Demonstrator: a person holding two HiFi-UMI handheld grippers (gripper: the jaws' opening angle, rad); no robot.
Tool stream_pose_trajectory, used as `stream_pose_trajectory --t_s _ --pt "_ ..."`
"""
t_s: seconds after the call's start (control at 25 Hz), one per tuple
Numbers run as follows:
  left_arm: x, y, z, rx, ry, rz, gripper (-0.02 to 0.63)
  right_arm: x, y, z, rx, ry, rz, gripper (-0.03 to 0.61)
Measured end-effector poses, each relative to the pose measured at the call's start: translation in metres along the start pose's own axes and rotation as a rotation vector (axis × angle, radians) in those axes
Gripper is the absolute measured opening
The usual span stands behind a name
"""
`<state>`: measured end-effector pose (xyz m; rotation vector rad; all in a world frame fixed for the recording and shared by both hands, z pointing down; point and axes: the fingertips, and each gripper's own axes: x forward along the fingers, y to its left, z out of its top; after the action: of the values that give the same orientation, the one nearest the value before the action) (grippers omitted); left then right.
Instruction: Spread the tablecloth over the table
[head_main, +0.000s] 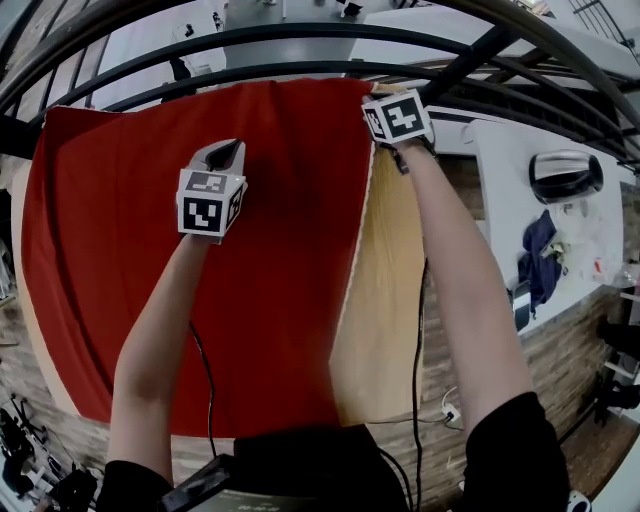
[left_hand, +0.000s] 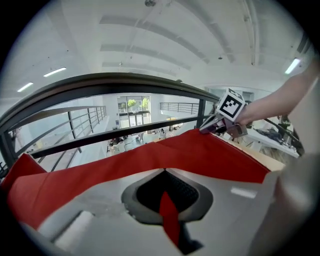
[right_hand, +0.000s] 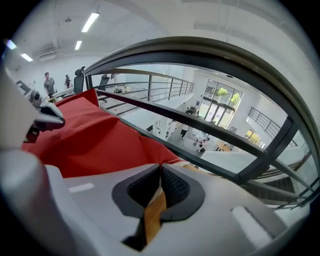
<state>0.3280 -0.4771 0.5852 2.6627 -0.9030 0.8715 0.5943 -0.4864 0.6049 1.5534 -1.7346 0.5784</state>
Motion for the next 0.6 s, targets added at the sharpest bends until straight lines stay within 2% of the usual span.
stream_pose_trajectory --t_s 0.12,0.2,0.28,0.36,0.44,0.48,0.52,0.6 --pt "0.009 -0.029 0.006 0.040 0.013 -0.045 0.006 -0.007 -0.027 -0.002 -0.094 0.020 -0.024 0.017" --pt "0.016 -0.045 0.006 0.063 0.023 -0.061 0.006 -0.007 -0.039 0.000 -0.198 0.037 -0.035 0.015" --pt "0.024 -0.056 0.006 0.072 0.027 -0.068 0.006 -0.004 -0.045 0.007 -0.345 0.040 -0.039 0.017" --pt "0.034 -0.065 0.005 0.073 0.034 -0.070 0.006 0.001 -0.049 0.020 -0.518 0.011 -0.081 0.017" --pt "0.044 -0.066 0.005 0.086 0.048 -0.054 0.006 0.008 -0.051 0.027 -0.624 -0.009 -0.130 0.020" --pt "0.048 -0.064 0.005 0.095 0.054 -0.038 0.006 0.011 -0.051 0.026 -0.624 -0.020 -0.140 0.027" --pt "0.050 -0.062 0.005 0.102 0.060 -0.024 0.006 0.012 -0.051 0.024 -0.578 -0.036 -0.135 0.071" --pt "0.049 -0.061 0.006 0.118 0.059 -0.006 0.006 0.006 -0.051 0.014 -0.395 -0.078 -0.085 0.186"
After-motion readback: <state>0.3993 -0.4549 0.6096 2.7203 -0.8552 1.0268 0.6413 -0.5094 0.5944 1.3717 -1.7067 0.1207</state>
